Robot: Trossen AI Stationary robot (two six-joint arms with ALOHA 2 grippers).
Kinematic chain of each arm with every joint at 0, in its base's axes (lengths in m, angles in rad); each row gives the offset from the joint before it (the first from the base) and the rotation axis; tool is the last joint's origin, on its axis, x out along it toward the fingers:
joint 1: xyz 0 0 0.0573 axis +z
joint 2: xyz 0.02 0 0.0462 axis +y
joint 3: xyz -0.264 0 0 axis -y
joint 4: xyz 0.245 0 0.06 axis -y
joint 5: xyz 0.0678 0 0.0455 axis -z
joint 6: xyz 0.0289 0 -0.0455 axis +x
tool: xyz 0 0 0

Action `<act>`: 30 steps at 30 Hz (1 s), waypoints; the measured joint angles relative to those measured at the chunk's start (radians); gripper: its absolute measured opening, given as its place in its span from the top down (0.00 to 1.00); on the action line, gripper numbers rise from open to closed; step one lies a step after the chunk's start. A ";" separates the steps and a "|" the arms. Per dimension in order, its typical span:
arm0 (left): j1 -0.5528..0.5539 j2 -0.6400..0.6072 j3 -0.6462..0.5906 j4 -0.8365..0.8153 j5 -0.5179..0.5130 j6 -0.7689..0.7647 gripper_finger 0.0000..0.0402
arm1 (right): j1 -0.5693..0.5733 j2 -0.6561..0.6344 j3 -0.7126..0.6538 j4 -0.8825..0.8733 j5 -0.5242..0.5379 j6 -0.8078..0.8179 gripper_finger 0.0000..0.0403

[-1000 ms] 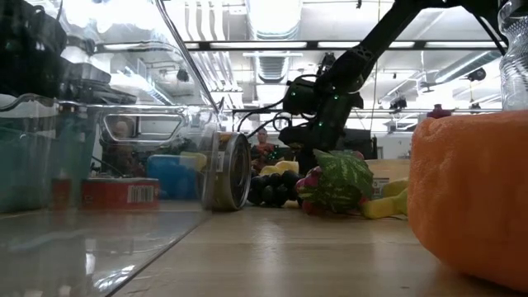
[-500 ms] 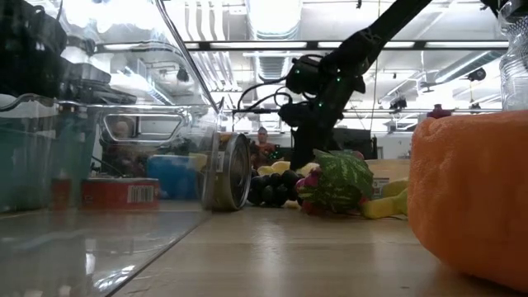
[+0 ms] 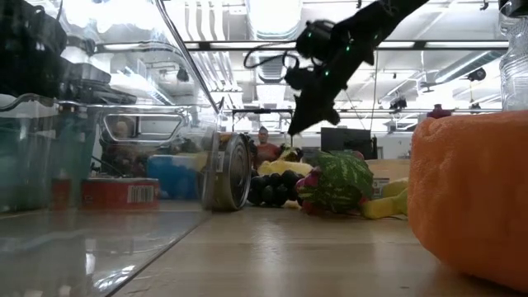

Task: Pick & Place Food Item
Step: Put the yellow tumbler into the orange bin

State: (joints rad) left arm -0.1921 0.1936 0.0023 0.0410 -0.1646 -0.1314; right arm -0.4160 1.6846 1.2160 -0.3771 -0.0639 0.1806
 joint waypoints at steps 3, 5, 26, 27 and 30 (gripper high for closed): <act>0.000 0.000 0.000 0.000 0.000 0.000 0.16 | 0.010 -0.037 0.001 0.002 0.041 -0.020 0.97; 0.000 0.000 0.000 0.000 0.000 0.000 0.16 | 0.015 -0.058 0.001 0.003 0.057 -0.028 0.97; 0.000 0.000 0.000 0.000 0.000 0.000 0.16 | 0.041 -0.171 0.001 0.017 0.204 -0.160 0.97; 0.000 0.000 0.000 0.000 0.000 0.000 0.16 | 0.041 -0.178 0.001 0.016 0.216 -0.163 0.97; 0.000 0.000 0.000 0.000 0.000 0.000 0.16 | 0.043 -0.196 0.001 0.015 0.225 -0.181 0.97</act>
State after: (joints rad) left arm -0.1921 0.1937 0.0023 0.0410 -0.1646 -0.1314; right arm -0.3729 1.4883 1.2171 -0.3621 0.1608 -0.0007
